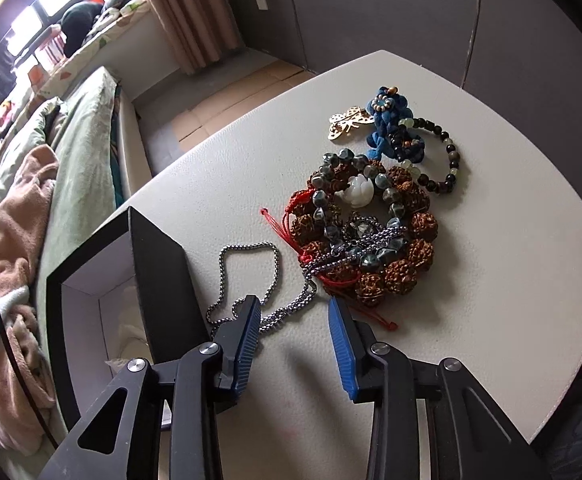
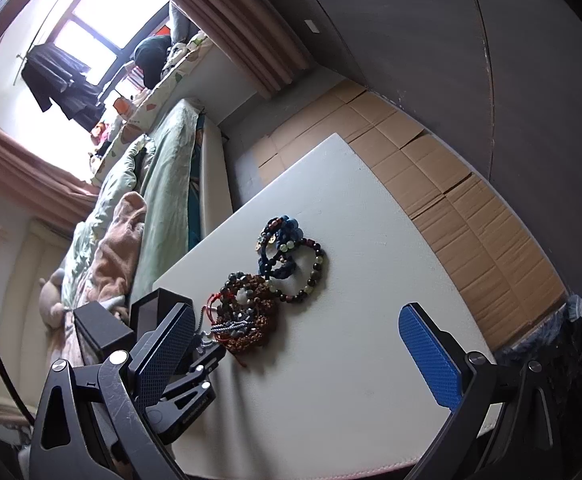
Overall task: Organize jewelry
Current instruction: 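Grasp the silver bead chain with the left tool and lift it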
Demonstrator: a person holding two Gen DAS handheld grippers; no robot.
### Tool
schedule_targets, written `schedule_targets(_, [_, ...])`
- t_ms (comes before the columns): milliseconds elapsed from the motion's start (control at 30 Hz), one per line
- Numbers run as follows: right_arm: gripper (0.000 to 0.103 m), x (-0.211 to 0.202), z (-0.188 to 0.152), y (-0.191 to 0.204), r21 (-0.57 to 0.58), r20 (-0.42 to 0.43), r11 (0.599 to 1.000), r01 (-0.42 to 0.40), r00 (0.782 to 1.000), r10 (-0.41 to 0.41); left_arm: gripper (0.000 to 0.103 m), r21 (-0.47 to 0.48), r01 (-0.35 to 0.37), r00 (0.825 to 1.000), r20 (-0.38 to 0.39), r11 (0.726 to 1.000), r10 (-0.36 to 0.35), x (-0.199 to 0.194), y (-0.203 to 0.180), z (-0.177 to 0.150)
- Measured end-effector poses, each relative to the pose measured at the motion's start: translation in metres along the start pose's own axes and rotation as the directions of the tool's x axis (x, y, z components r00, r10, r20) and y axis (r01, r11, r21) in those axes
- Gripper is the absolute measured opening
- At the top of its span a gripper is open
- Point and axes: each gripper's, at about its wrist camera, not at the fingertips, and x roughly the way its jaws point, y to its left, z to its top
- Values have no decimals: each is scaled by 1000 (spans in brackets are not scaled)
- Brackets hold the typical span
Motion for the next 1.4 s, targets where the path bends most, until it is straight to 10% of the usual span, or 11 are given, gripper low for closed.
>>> schedule_targets(800, [103, 5, 2, 3, -10, -14, 1000, 1, 1000, -1, 37, 12, 143, 984, 106, 990, -143, -6, 13, 22])
schedule_targets(1400, [103, 9, 6, 2, -19, -30, 1000, 8, 1000, -8, 32, 215, 121, 991, -85, 969, -105, 21, -2, 38])
